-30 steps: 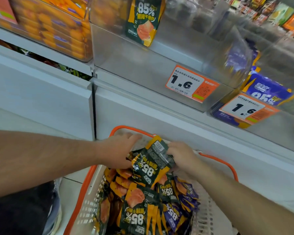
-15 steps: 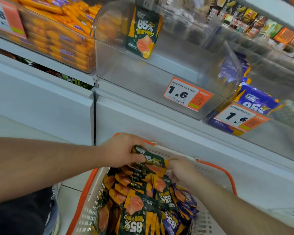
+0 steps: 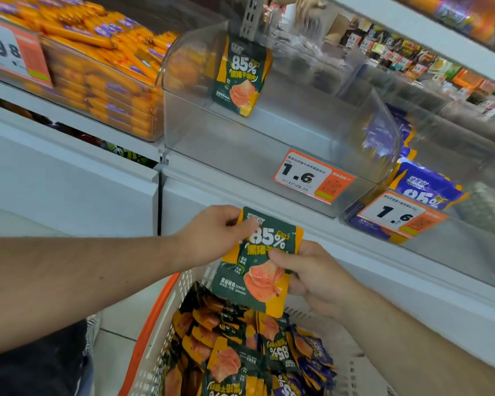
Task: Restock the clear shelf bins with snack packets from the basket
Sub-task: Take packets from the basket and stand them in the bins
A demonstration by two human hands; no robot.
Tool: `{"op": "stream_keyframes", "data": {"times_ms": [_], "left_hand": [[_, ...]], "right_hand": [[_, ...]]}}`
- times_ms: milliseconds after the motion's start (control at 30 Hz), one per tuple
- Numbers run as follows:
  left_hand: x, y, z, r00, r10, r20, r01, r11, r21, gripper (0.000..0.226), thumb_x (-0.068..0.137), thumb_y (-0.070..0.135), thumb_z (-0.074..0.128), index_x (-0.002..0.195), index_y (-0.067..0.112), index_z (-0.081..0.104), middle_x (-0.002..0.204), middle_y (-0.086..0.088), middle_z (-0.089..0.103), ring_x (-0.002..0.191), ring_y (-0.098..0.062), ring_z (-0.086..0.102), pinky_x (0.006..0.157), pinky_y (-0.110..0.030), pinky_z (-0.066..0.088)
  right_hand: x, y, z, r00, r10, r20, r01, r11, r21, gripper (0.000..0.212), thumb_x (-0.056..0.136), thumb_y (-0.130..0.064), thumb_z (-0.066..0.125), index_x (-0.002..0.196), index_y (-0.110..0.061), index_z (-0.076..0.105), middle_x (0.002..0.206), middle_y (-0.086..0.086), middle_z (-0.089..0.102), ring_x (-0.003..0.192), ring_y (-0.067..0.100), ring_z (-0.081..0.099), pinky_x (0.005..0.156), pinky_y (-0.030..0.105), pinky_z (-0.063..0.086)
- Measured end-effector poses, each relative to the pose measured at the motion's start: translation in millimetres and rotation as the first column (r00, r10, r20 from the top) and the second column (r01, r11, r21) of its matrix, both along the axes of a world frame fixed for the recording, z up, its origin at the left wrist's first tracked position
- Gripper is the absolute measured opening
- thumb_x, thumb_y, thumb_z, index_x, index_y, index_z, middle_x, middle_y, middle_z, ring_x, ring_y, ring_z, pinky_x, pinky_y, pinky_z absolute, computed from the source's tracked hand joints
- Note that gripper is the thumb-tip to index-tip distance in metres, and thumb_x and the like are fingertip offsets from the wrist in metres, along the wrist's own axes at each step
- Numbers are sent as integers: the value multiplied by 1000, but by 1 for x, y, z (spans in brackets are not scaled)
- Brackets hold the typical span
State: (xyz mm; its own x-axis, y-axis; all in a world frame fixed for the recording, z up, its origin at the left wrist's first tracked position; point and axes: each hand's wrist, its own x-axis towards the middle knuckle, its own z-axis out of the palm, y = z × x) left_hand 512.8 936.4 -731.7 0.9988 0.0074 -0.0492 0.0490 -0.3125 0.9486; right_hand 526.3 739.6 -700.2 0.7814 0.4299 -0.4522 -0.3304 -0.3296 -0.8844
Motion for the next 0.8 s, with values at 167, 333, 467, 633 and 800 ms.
{"op": "stream_keyframes", "data": {"times_ms": [167, 333, 467, 633, 800], "left_hand": [[6, 12, 34, 856, 299, 422, -272, 954, -123, 42, 92, 42, 42, 58, 19, 51, 53, 8, 48, 54, -7, 42, 58, -33, 35], [31, 40, 38, 502, 115, 857, -554, 803, 217, 28, 86, 37, 50, 107, 19, 48, 110, -6, 48, 100, -24, 46, 81, -29, 29], [46, 50, 40, 537, 0, 844, -669, 610, 425, 62, 71, 29, 53, 130, 13, 45, 140, -6, 36, 134, -29, 31, 105, -40, 21], [65, 62, 41, 550, -105, 829, -698, 487, 525, 67, 66, 30, 59, 130, 10, 49, 132, -9, 53, 133, -32, 37, 118, -45, 8], [73, 60, 35, 465, -109, 879, -751, 477, 456, 62, 69, 38, 58, 125, 13, 47, 120, -3, 41, 121, -31, 41, 117, -46, 9]], "right_hand": [[3, 13, 58, 994, 104, 33, -108, 979, 175, 24, 81, -21, 59, 100, -7, 65, 45, -4, 52, 32, 6, 24, 41, 20, 19], [17, 41, 120, 984, 93, 150, -128, 962, 242, 32, 91, -24, 50, 72, -9, 70, 31, -3, 41, 43, 22, 41, 50, 34, 43], [70, 58, 147, 990, -138, -29, 140, 932, 336, 14, 100, -19, 46, 100, -10, 56, 70, -4, 67, 30, 3, 30, 43, 11, 15], [152, 93, 140, 937, -342, 73, 329, 934, 140, 22, 96, -20, 60, 77, -22, 49, 63, -7, 45, 34, 5, 26, 37, 15, 23], [210, 137, 124, 825, -234, 514, 360, 919, -159, 27, 88, -23, 70, 71, -16, 50, 79, 11, 65, 45, 14, 37, 43, 21, 29]]}}
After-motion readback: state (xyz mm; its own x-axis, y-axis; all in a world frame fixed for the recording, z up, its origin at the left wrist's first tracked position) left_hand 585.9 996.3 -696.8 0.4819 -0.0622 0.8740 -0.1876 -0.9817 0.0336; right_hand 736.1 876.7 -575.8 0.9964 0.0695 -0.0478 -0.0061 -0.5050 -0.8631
